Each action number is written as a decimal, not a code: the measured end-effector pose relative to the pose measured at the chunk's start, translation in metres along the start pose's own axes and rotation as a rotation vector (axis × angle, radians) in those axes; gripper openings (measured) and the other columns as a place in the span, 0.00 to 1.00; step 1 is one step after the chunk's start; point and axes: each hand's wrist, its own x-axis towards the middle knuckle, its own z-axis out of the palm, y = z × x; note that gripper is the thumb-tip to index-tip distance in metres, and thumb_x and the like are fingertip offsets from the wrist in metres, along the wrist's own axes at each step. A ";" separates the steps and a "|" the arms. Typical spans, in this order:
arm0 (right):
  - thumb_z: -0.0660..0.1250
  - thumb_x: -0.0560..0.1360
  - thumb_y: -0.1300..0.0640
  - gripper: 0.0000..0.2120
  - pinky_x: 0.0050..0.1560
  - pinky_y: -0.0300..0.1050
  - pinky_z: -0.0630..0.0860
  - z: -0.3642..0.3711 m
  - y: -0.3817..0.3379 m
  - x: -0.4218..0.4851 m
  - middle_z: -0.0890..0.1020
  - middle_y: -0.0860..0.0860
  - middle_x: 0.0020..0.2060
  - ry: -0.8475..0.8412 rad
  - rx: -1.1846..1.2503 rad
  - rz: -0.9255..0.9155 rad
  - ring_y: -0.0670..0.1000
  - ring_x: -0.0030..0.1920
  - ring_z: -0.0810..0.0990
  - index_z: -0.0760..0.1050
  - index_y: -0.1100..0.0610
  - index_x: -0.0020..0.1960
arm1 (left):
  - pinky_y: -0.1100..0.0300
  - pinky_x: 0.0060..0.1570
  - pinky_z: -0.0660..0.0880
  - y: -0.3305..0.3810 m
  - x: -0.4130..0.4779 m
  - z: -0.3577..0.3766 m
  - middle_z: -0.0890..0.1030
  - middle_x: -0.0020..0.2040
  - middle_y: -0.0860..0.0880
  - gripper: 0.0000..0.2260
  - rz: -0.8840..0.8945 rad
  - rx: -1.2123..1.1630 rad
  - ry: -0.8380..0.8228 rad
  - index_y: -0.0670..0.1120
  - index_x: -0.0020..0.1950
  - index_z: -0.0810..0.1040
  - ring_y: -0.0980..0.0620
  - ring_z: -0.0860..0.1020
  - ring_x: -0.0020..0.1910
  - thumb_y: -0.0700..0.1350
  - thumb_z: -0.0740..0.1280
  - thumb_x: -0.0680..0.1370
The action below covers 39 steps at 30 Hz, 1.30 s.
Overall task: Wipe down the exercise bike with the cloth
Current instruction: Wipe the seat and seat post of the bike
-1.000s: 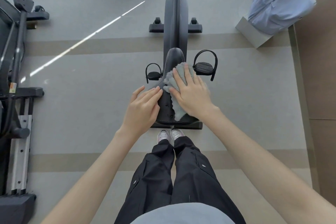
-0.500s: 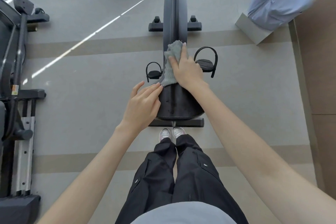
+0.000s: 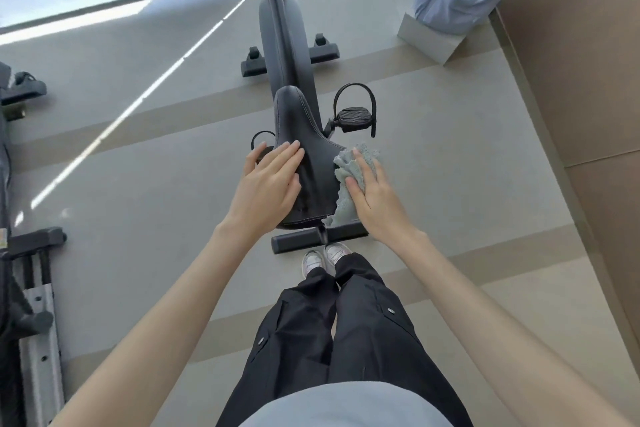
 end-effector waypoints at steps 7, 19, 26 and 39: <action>0.47 0.81 0.44 0.27 0.72 0.53 0.56 0.000 -0.033 0.052 0.60 0.54 0.74 -0.041 -0.572 -0.131 0.57 0.74 0.56 0.53 0.55 0.76 | 0.48 0.72 0.54 -0.008 -0.005 -0.005 0.74 0.68 0.42 0.21 0.057 0.008 0.000 0.38 0.67 0.73 0.46 0.72 0.67 0.43 0.51 0.79; 0.46 0.81 0.43 0.26 0.73 0.58 0.44 0.027 -0.084 0.111 0.43 0.52 0.77 -0.190 -0.714 -0.230 0.59 0.75 0.42 0.46 0.50 0.77 | 0.51 0.72 0.56 -0.039 -0.031 -0.011 0.73 0.67 0.42 0.21 -0.167 -0.070 0.163 0.37 0.70 0.68 0.45 0.71 0.67 0.42 0.54 0.79; 0.52 0.79 0.50 0.19 0.58 0.54 0.68 0.036 -0.117 0.175 0.72 0.58 0.61 -0.108 -0.713 -0.176 0.60 0.61 0.67 0.72 0.60 0.62 | 0.50 0.71 0.59 -0.035 -0.031 -0.012 0.75 0.66 0.42 0.19 -0.200 -0.051 0.195 0.37 0.68 0.71 0.45 0.73 0.65 0.38 0.60 0.77; 0.47 0.81 0.41 0.27 0.73 0.57 0.50 0.007 -0.041 0.031 0.53 0.54 0.76 -0.096 -0.689 -0.172 0.59 0.74 0.55 0.48 0.50 0.77 | 0.50 0.71 0.57 -0.017 -0.008 -0.010 0.74 0.66 0.43 0.19 -0.184 -0.049 0.180 0.38 0.68 0.72 0.46 0.71 0.67 0.40 0.56 0.78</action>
